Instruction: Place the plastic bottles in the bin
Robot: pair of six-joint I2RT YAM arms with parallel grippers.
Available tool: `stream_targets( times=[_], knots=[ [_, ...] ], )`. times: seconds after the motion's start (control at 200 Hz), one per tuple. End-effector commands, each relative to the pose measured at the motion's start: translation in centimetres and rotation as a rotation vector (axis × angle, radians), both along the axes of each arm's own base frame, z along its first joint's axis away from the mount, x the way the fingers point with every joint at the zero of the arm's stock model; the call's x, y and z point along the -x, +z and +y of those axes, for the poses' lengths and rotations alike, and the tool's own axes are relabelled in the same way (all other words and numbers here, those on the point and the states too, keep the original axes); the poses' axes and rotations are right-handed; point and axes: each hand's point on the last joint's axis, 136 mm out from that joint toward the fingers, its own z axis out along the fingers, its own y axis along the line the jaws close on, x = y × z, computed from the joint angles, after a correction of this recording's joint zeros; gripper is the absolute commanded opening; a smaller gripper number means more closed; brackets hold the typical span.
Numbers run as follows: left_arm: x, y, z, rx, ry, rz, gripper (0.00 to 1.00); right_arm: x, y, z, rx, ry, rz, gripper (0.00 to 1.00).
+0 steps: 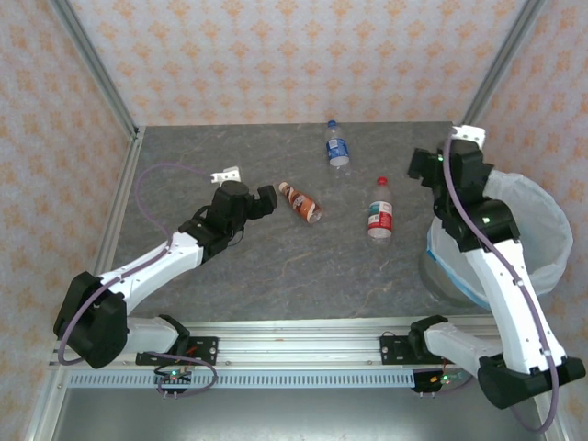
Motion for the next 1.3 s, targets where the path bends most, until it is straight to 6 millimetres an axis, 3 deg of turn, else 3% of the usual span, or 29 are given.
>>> stream_targets(
  times=[0.0, 0.15, 0.345, 0.771, 1.016, 1.296],
  knots=[
    [0.2, 0.3, 0.7, 0.019, 0.026, -0.007, 1.00, -1.2, -0.9, 3.6, 0.020, 0.110, 0.043, 0.99],
    [0.5, 0.3, 1.2, 0.011, 0.038, -0.008, 1.00, -2.4, -1.8, 6.2, 0.084, 0.169, 0.065, 0.99],
    [0.8, 0.3, 1.6, 0.015, 0.051, -0.006, 1.00, -4.2, -4.9, 10.2, 0.067, 0.258, 0.116, 0.99],
    [1.4, 0.0, 2.3, 0.016, 0.074, 0.001, 1.00, -6.4, -14.1, 15.3, -0.121, 0.330, 0.231, 0.99],
    [1.5, -0.3, 2.7, 0.013, 0.090, 0.007, 1.00, -7.2, -19.7, 14.9, -0.079, 0.266, 0.376, 0.99],
    [1.6, -0.5, 3.0, 0.009, 0.104, 0.014, 1.00, -7.4, -24.7, 9.6, -0.078, 0.086, 0.543, 0.99]
  ],
)
